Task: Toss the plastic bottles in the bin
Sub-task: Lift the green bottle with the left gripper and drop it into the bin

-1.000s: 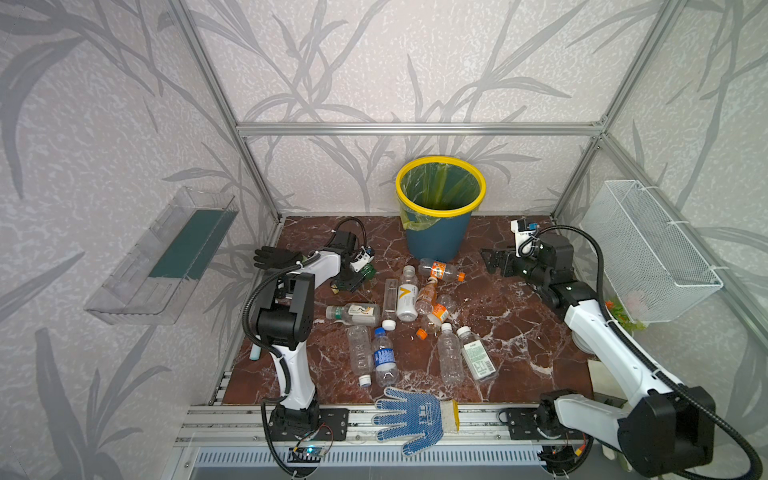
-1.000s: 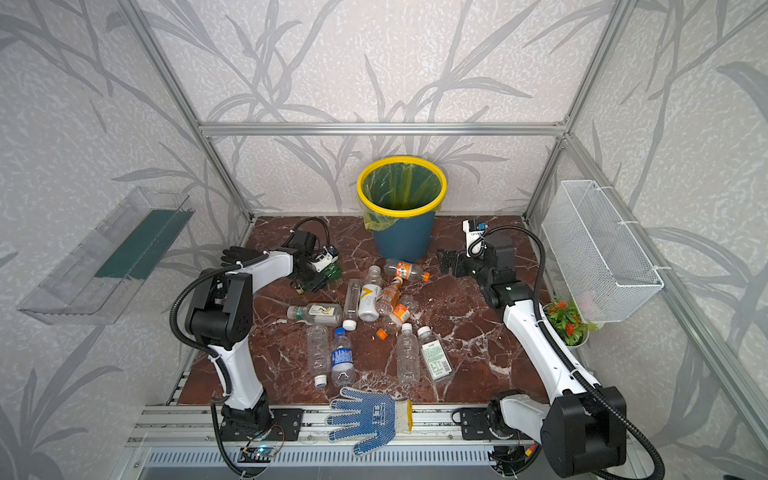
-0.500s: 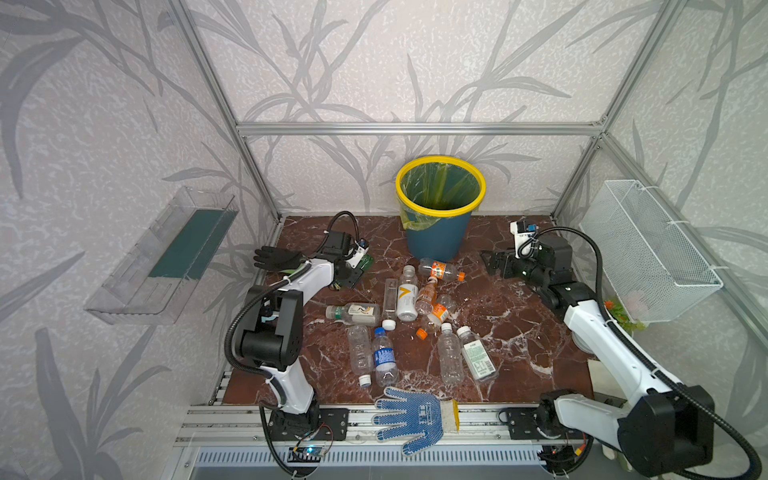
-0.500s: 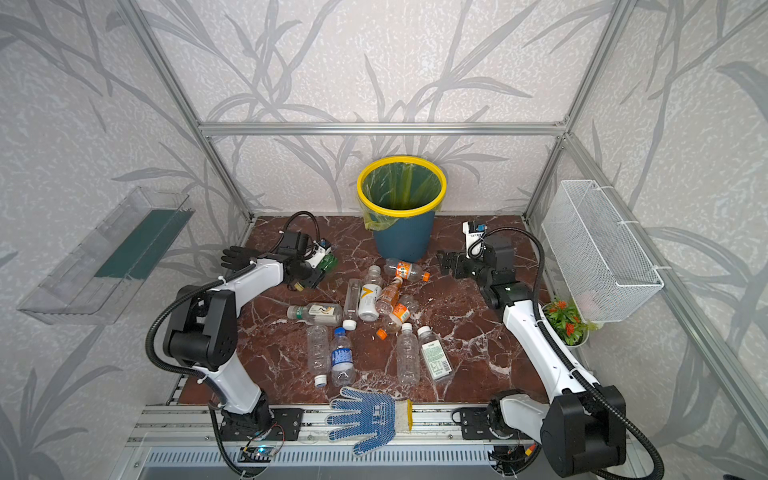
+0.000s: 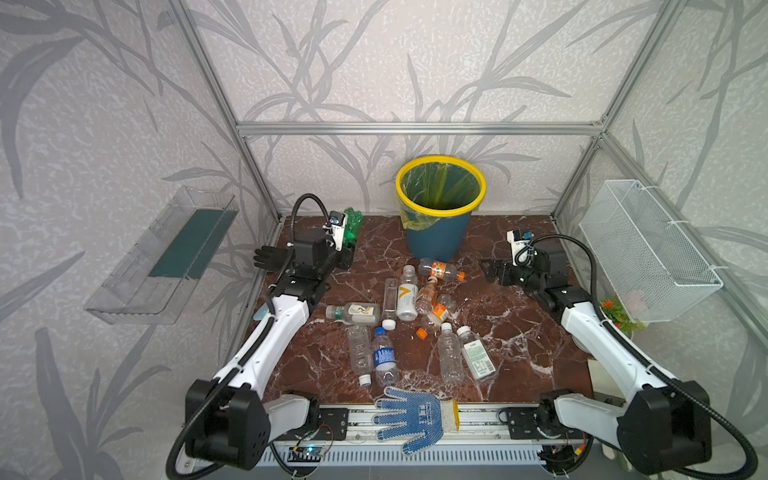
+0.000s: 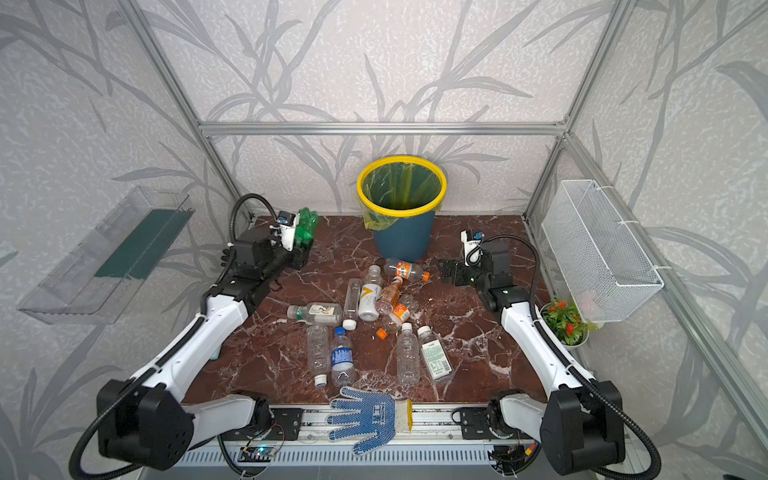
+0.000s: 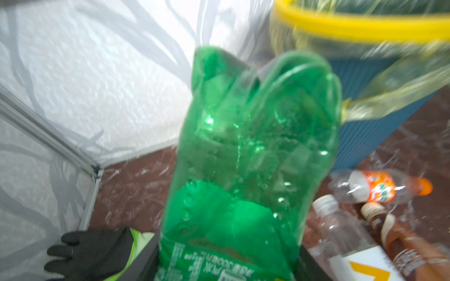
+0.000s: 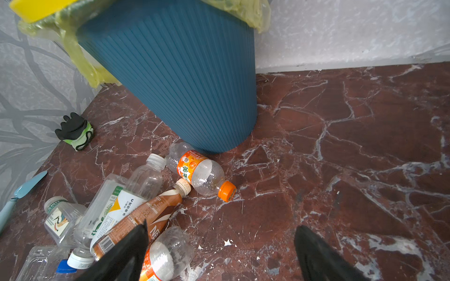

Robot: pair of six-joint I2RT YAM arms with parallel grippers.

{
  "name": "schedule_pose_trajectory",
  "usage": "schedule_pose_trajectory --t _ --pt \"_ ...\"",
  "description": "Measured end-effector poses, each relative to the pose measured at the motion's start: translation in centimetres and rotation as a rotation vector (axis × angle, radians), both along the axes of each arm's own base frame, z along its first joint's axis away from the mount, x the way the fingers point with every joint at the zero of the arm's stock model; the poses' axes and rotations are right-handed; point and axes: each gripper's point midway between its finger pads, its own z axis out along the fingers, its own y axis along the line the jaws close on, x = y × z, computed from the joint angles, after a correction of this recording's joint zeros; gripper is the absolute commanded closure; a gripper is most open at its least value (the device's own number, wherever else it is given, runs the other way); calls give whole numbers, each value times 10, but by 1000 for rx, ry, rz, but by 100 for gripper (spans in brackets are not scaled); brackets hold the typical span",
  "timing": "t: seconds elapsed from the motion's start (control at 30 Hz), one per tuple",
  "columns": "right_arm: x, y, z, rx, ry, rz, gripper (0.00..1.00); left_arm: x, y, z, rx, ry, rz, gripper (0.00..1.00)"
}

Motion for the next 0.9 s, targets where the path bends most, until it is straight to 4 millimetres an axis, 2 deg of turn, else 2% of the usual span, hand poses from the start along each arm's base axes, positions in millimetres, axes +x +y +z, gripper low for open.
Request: schedule_pose_trajectory --t 0.13,0.2,0.27,0.37,0.4,0.43,0.5,0.53,0.67,0.77,0.9 --pt "-4 0 -15 20 29 -11 6 -7 -24 91 -113 -210 -94 44" --pt "-6 0 -20 37 42 -17 7 -1 -48 141 -149 -293 -159 43" --pt "-5 2 -22 57 46 -19 7 13 -80 195 -183 -363 -238 38" --pt "-3 10 -22 83 44 -5 7 43 -127 258 -219 -428 -324 24" --pt "-3 13 -22 88 47 1 6 53 -138 267 -225 -424 -336 5" --pt "-4 17 -22 90 47 12 6 67 -150 273 -229 -412 -345 1" --pt "-6 25 -21 92 46 32 6 88 -170 268 -240 -359 -358 1" --pt "-8 28 -21 92 46 41 5 98 -176 257 -235 -314 -356 1" --pt "-14 31 -20 80 44 58 4 119 -180 193 -181 -98 -324 1" --pt "-18 30 -21 72 50 59 4 115 -171 166 -139 -5 -289 1" --pt "-22 30 -26 63 73 61 5 85 -140 150 -91 50 -200 1"
